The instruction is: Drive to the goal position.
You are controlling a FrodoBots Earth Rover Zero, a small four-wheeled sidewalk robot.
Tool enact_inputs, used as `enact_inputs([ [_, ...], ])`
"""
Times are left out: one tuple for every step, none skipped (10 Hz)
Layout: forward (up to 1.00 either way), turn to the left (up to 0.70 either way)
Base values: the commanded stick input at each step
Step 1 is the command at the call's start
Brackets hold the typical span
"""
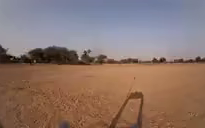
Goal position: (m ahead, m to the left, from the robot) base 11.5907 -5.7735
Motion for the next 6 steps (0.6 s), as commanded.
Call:
enact_inputs([
  [0.70, 0.00],
  [0.70, 0.00],
  [0.70, 0.00],
  [0.70, 0.00],
  [0.70, 0.00],
  [0.70, 0.00],
])
